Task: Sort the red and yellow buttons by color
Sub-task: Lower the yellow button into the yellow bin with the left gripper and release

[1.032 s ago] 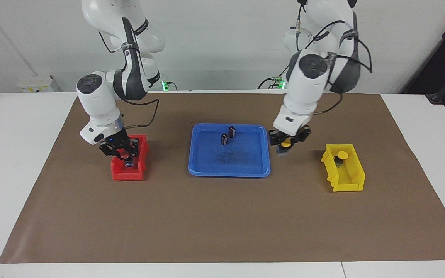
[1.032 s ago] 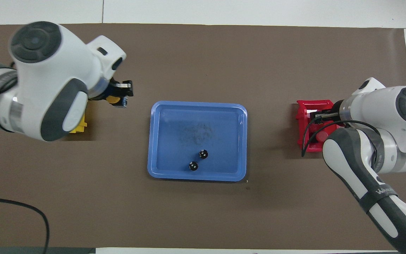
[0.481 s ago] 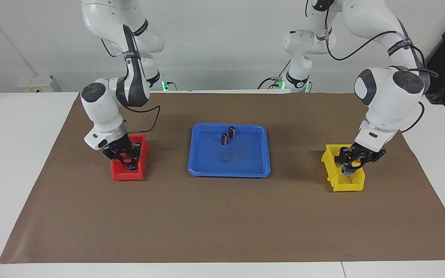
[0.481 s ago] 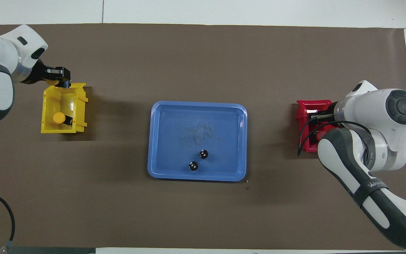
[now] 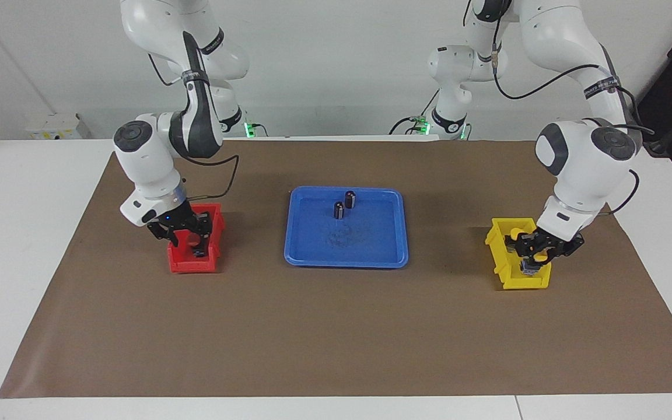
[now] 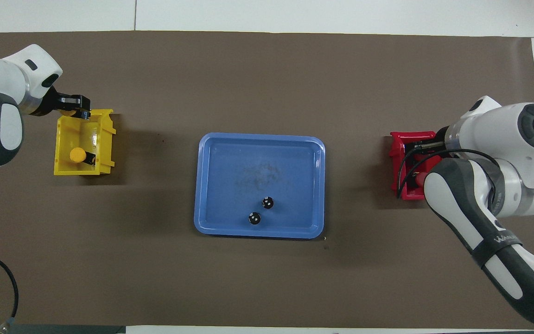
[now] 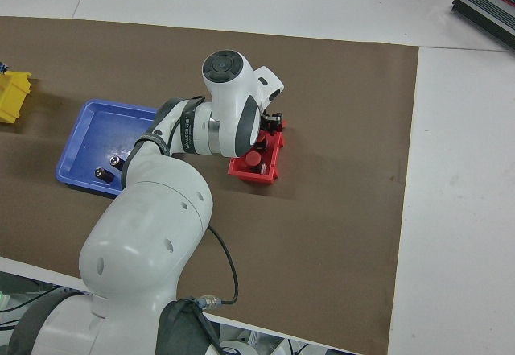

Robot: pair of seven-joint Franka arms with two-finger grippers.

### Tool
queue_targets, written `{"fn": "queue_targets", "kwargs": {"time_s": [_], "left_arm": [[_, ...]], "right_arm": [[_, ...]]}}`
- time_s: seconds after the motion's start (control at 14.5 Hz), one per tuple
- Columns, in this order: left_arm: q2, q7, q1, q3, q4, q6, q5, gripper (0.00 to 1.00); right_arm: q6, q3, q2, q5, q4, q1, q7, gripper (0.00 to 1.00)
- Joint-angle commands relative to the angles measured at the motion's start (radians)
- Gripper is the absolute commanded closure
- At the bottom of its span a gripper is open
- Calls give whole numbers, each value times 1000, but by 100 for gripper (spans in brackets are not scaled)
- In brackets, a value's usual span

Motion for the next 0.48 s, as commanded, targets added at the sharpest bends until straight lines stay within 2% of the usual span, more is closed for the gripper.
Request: {"fn": "queue_targets", "kwargs": {"time_s": [0.0, 0.14, 0.34, 0.41], "left_arm": [[-10, 8, 36, -12, -79, 89, 10, 99], [-10, 8, 37, -12, -88, 88, 10, 99], [-4, 4, 46, -12, -123, 126, 10, 99], [4, 4, 46, -12, -136, 146, 8, 90]], "right_arm": [[-170, 11, -18, 17, 122, -15, -18, 18], [-282, 9, -41, 16, 192, -18, -18, 0], [-440, -2, -93, 16, 277, -23, -16, 0], [-499, -14, -113, 16, 310, -21, -16, 0]]}}
